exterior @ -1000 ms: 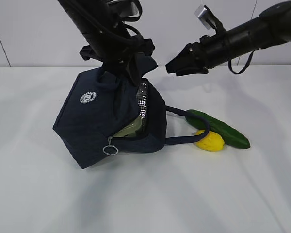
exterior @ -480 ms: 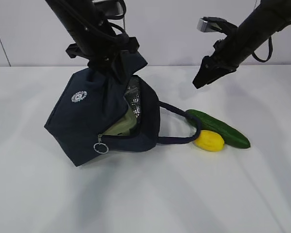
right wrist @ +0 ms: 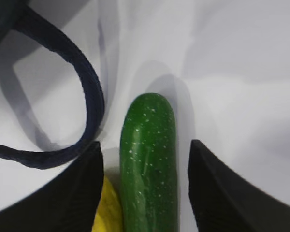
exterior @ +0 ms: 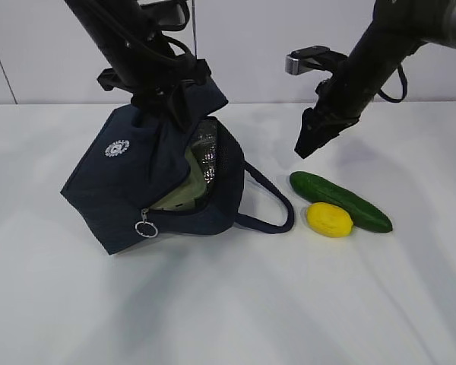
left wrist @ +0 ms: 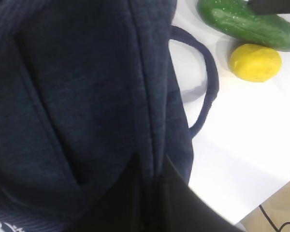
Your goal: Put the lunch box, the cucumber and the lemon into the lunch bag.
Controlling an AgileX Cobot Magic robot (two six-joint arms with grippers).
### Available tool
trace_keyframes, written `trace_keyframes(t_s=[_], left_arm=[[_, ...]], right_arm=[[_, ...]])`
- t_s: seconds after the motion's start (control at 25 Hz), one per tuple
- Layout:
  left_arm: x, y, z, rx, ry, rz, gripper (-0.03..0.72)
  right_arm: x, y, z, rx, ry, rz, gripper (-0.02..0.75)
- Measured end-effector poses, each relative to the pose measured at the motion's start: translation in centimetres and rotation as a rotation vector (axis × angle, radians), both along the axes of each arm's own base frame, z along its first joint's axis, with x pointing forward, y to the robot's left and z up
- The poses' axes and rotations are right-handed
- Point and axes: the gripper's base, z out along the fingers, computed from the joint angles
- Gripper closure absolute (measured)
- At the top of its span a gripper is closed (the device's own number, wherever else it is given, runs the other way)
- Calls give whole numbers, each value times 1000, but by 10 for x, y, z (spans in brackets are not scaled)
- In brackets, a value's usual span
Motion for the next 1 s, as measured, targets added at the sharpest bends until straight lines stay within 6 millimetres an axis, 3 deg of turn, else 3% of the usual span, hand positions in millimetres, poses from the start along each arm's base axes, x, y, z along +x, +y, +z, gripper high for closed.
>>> trace_keyframes(t_s=[0.44,1.0], left_arm=[[-2,-2,0,-19,19,-14,686],[-2,-2,0,-16,17,-28,686]], right_arm=[[1,-3,-13,-62,36,-32,316],[5,-1,-58,-61,144,-69,316]])
